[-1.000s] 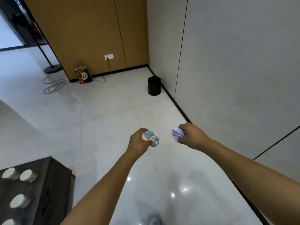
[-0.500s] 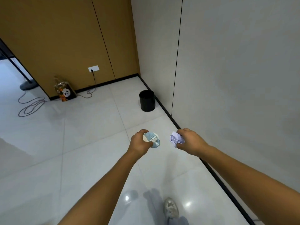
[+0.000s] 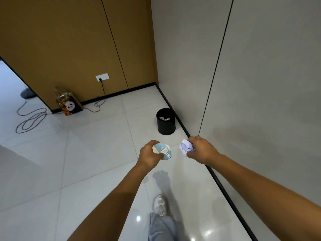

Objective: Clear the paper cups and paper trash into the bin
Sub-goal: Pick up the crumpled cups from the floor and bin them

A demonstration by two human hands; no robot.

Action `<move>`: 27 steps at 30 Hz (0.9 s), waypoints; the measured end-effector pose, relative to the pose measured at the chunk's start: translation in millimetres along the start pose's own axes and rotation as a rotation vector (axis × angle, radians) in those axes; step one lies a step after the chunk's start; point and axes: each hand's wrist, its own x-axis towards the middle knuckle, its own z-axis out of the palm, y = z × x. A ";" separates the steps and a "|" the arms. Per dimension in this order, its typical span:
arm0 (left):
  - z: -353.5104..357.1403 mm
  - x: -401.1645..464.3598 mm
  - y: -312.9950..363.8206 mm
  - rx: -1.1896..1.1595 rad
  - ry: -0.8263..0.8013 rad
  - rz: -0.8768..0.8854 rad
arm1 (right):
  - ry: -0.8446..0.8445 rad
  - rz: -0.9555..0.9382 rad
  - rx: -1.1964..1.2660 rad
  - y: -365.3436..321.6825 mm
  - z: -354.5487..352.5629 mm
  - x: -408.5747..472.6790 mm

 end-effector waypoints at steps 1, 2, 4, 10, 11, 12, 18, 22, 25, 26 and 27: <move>-4.9 26.2 4.0 0.000 0.001 -0.008 | 0.004 0.004 0.005 -1.7 -0.4 25.6; -10.0 52.8 8.3 -0.003 0.000 -0.012 | 0.001 0.008 0.005 -3.7 -2.0 51.8; -22.0 102.9 18.7 0.003 -0.015 -0.010 | 0.001 0.033 0.003 -8.2 -9.0 101.5; -50.6 240.2 55.8 0.038 -0.049 0.013 | 0.011 0.075 0.018 -12.6 -29.3 232.1; -51.0 261.5 59.7 0.045 -0.057 0.013 | 0.007 0.080 0.026 -9.7 -30.4 251.0; -50.1 282.7 62.7 0.051 -0.066 0.006 | 0.004 0.085 0.034 -5.6 -30.6 269.9; -32.3 415.9 83.1 0.072 -0.064 -0.041 | -0.049 0.111 0.102 24.0 -40.6 402.0; -26.4 500.7 105.5 0.053 -0.024 -0.096 | -0.083 0.080 0.118 43.9 -52.7 505.6; -26.6 548.4 117.5 0.092 -0.025 -0.111 | -0.135 0.087 0.101 51.1 -61.2 563.7; -27.9 562.0 119.4 0.098 -0.020 -0.123 | -0.165 0.099 0.120 54.1 -62.2 582.2; -29.8 574.3 120.5 0.096 -0.012 -0.144 | -0.187 0.101 0.151 58.2 -60.4 600.5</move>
